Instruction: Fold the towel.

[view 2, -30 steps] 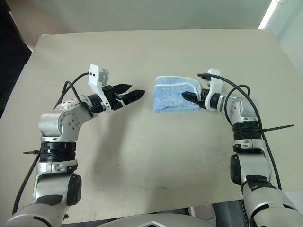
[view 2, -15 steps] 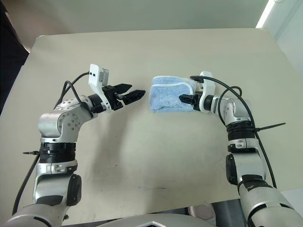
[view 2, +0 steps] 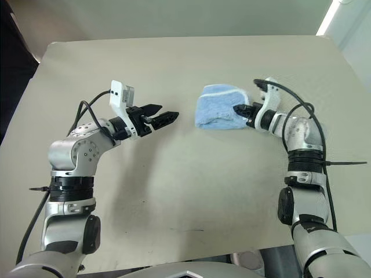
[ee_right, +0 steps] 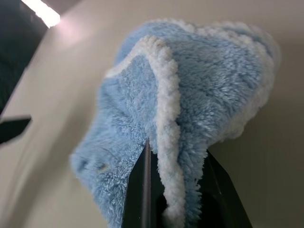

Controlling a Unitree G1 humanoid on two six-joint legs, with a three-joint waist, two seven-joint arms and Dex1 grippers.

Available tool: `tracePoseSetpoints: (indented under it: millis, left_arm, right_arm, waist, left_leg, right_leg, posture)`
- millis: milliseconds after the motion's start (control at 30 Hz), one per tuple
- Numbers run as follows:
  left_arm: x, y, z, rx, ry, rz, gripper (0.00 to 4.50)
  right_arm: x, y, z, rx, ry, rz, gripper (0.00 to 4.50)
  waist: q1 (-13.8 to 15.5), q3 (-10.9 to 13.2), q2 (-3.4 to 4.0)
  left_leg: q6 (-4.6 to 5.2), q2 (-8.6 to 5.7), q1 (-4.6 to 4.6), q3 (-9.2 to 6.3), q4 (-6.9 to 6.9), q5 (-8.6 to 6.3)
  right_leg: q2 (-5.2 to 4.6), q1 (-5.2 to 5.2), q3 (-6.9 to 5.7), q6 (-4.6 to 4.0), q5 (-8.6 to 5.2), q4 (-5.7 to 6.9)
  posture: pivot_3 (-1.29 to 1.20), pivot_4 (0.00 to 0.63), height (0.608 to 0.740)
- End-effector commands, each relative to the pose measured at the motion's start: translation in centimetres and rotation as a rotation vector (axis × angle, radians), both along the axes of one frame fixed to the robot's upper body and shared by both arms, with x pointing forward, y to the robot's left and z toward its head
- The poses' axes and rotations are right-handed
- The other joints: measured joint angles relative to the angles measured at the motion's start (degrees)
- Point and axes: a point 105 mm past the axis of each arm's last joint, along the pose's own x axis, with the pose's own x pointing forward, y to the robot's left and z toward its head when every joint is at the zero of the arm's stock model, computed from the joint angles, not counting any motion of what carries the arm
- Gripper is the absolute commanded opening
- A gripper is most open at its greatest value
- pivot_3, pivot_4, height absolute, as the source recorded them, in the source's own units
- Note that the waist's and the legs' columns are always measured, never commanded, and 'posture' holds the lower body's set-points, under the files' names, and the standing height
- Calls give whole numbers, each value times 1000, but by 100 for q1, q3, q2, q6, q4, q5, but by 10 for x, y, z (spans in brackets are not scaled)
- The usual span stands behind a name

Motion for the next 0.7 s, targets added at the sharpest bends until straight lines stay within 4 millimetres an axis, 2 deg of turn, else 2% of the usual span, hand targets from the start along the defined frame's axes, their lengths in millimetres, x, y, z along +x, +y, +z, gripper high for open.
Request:
tracePoseSetpoints:
  millis: [33,67,200,300,367,467,700]
  left_arm:
    - [-4,-5,13,-7,-52,-23,4500]
    - [-4,-5,13,-8,-52,-23,4500]
    - [-4,-9,9,-14,-39,-33,4500]
    - [-3,-14,8,-16,-36,-51,4500]
    - [-1,-17,8,-19,-33,-60,4500]
    - [0,-23,8,-18,-33,-77,4500]
    - [0,-28,9,-20,-37,-92,4500]
  right_arm:
    - [3,-58,52,54,-115,-216,17]
    - [2,-67,56,60,-117,-253,17]
    - [-15,-162,65,93,-88,-611,17]
    - [-31,-209,65,131,-66,-799,17]
    - [-43,-241,54,190,0,-967,17]
    - [-51,-257,34,232,91,-1065,17]
    - [-57,-259,4,197,212,-1119,17]
  waist:
    - [27,1,1]
    - [41,1,1]
    - [79,1,1]
    - [85,1,1]
    - [83,1,1]
    - [52,1,2]
    - [-26,1,6]
  left_leg:
    - [0,-1,-1,0,0,0]
    - [0,-1,-2,0,0,0]
    - [1,-1,-2,-1,-1,0]
    - [1,-1,-2,1,-4,0]
    - [1,0,2,5,-6,-1]
    - [7,3,11,8,-7,-4]
    - [27,9,28,23,-10,-15]
  right_leg:
    - [-1,-1,0,0,0,0]
    - [-1,-1,0,0,0,-1]
    - [-2,-1,0,0,0,-1]
    - [-2,-2,4,1,0,-1]
    - [-2,-2,8,1,0,2]
    - [-2,-1,21,3,1,9]
    - [0,-4,60,15,2,17]
  posture:
    - [0,150,740]
    - [0,150,740]
    - [0,150,740]
    - [0,150,740]
    - [0,150,740]
    - [0,150,740]
    - [0,150,740]
